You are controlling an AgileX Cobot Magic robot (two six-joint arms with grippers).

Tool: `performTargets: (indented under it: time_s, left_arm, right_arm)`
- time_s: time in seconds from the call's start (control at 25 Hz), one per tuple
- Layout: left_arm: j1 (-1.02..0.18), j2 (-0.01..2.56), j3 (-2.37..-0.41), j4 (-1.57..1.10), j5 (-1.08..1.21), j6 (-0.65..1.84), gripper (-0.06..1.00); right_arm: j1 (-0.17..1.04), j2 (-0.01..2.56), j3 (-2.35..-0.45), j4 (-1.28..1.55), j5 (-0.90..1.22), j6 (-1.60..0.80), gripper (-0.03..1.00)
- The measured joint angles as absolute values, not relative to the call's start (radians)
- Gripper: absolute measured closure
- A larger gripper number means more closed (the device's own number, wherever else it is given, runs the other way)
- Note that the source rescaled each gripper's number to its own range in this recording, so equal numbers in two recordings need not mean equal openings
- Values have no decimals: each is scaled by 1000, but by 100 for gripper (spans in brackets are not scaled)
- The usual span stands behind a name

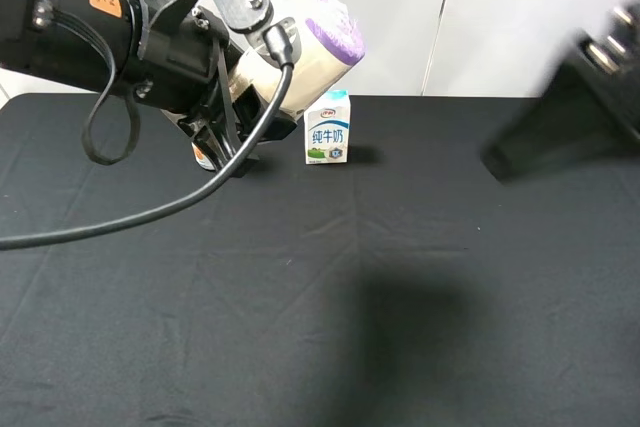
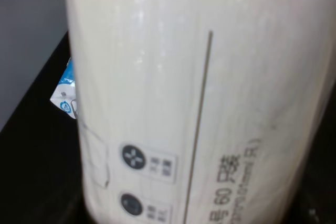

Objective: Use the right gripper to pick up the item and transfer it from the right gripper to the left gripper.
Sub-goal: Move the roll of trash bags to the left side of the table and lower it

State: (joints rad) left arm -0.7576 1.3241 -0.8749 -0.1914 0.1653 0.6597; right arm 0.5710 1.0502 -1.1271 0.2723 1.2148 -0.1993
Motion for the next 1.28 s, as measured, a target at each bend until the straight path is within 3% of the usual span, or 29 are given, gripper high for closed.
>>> performTargets:
  time_s: [0.64, 0.96, 1.28]
  left_arm:
    - [-758, 1324, -875, -190, 165, 660, 94]
    - [-758, 1324, -875, -190, 165, 660, 94]
    - [-758, 1324, -875, -190, 165, 660, 94]
  right_arm:
    - [572, 325, -568, 95, 1199, -104, -3]
    - [572, 95, -521, -5, 1089, 36, -3]
    - [574, 73, -488, -14, 1032, 40, -3]
